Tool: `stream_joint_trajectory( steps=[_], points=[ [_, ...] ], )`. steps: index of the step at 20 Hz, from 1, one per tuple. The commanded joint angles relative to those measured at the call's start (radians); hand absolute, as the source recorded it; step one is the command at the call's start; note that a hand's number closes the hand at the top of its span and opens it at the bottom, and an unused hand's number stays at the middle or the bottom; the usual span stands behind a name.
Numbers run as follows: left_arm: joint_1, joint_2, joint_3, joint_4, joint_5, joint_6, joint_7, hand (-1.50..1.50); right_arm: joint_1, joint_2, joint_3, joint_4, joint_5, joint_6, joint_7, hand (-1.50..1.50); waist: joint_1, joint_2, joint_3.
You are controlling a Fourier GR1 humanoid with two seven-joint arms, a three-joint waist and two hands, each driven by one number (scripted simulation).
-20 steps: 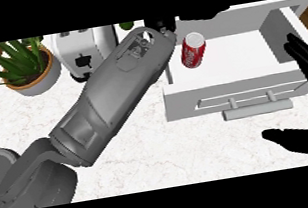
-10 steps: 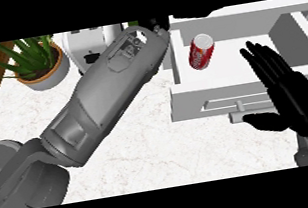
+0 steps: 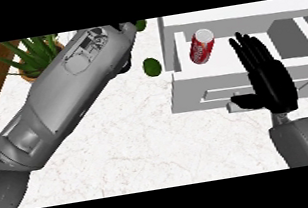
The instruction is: Pick up the can, place it into the drawer and close the drawer
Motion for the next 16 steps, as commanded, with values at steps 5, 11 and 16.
stream_joint_trajectory(
  steps=[5, 11, 16],
  points=[
    [0.091, 0.116, -0.012, -0.166, -0.027, -0.021, 0.084, -1.5, -0.146, -0.001, -0.074, 0.324, 0.036, -0.108, -0.03, -1.5, 0.025, 0.016, 0.015],
    [0.141, 0.193, 0.016, -0.256, -0.032, -0.031, 0.123, -1.5, -0.266, 0.008, -0.109, 0.487, 0.087, -0.227, -0.038, -1.5, 0.019, 0.02, 0.015],
    [0.205, 0.197, -0.008, -0.313, -0.056, -0.016, 0.145, -1.5, -0.379, 0.0, -0.165, 0.646, 0.085, -0.314, -0.057, -1.5, 0.024, 0.026, 0.016]
  ],
)
